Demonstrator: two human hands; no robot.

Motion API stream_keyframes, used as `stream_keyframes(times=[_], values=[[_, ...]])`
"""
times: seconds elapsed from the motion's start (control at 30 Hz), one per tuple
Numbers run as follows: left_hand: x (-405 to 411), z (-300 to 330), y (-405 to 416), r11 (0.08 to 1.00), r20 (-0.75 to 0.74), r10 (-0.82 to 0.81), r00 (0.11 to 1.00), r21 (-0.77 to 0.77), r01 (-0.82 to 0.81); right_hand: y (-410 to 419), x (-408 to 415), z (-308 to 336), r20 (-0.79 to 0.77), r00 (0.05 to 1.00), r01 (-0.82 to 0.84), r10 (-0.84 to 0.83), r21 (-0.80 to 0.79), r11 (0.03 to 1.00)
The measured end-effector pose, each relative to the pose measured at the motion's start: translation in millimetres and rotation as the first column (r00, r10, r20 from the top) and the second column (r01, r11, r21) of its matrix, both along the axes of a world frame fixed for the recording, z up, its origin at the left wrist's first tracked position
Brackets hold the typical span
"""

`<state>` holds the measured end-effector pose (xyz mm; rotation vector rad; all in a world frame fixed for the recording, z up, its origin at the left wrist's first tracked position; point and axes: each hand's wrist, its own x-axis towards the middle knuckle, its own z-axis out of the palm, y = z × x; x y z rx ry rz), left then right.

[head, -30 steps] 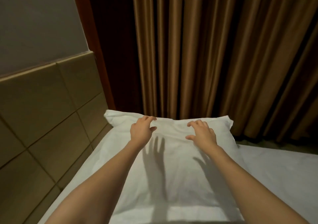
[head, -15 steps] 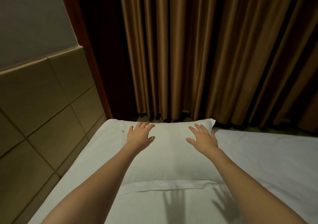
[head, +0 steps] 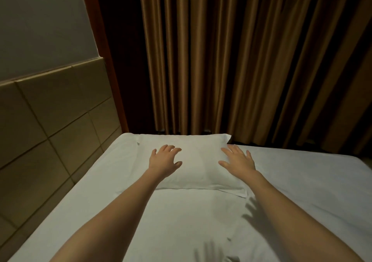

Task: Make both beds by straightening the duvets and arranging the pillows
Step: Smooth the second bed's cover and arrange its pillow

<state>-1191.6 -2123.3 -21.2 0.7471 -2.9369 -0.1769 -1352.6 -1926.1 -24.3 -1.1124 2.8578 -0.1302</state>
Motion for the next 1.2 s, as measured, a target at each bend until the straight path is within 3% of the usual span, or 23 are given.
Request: stream_keyframes(times=[0.23,0.43,0.7,1.0,1.2], values=[[33.9,-10.8,44.0,0.997,-0.005,-0.059,0.998,0.040,0.060,65.9,43.4,-8.5,0.019,0.998,0.062,-0.063,0.058,0.996],[69.7,-33.5,85.7,0.992,0.012,-0.037,0.999,0.119,0.035,102.5,76.1,-17.1,0.006,1.000,0.012,-0.012,0.091,0.996],[45.3,-41.4,139.6,0.986,-0.023,-0.027,0.999,0.166,0.031,144.7,48.2,-20.2,0.007,0.999,-0.034,0.034,0.090,0.995],[-14.1,-80.9,179.1,0.964,0.085,0.195,0.977,0.167,-0.207,139.0,-50.2,-52.6,0.034,0.957,-0.290,0.288,0.148,0.946],[-54.1,-130.5,208.2,0.881,0.123,0.329,0.936,0.317,-0.351,109.3,-96.5,-85.6,0.085,0.879,-0.477,0.469,0.184,0.860]])
